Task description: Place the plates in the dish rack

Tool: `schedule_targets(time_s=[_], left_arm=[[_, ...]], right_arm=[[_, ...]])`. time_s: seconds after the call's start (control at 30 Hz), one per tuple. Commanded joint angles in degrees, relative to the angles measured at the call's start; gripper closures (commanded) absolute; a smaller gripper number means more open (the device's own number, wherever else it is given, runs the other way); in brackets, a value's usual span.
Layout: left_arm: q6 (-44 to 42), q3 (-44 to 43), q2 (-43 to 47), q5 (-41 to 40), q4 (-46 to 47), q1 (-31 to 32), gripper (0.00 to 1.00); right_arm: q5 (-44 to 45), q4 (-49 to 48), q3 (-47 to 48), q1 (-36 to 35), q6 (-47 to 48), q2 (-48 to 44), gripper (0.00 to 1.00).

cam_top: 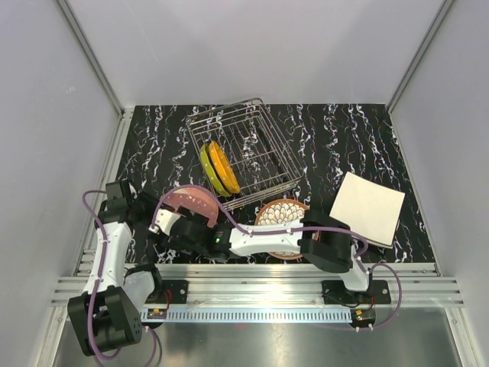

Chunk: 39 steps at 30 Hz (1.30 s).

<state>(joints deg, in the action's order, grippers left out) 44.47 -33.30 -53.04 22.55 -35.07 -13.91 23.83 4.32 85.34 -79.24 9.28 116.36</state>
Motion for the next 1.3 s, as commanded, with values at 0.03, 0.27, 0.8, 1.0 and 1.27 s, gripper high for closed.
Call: schedule_targets(time_s=[0.03, 0.27, 0.8, 1.0, 1.27], left_arm=[[1.9, -3.9, 1.7, 8.6, 2.4, 0.0, 0.98], [0.3, -4.3, 3.7, 7.6, 0.3, -0.1, 0.87], [-7.2, -18.8, 5.9, -6.2, -3.8, -0.2, 0.01], [-11.0, -22.5, 4.0, -11.4, -4.5, -0.2, 0.01], [-13.4, -15.4, 3.3, -11.7, 2.7, -0.1, 0.01]], right_arm=[[4.8, -2.6, 3.5, -0.1, 2.8, 2.0, 0.34], [6.2, -3.8, 3.3, -0.1, 4.0, 0.9, 0.81], [-0.5, -7.8, -6.3, 0.0, -1.5, -18.1, 1.0], [-2.1, -9.3, -12.2, -0.1, -3.3, -29.4, 1.0], [6.6, -13.1, -14.8, 0.4, 4.7, -43.0, 1.0]])
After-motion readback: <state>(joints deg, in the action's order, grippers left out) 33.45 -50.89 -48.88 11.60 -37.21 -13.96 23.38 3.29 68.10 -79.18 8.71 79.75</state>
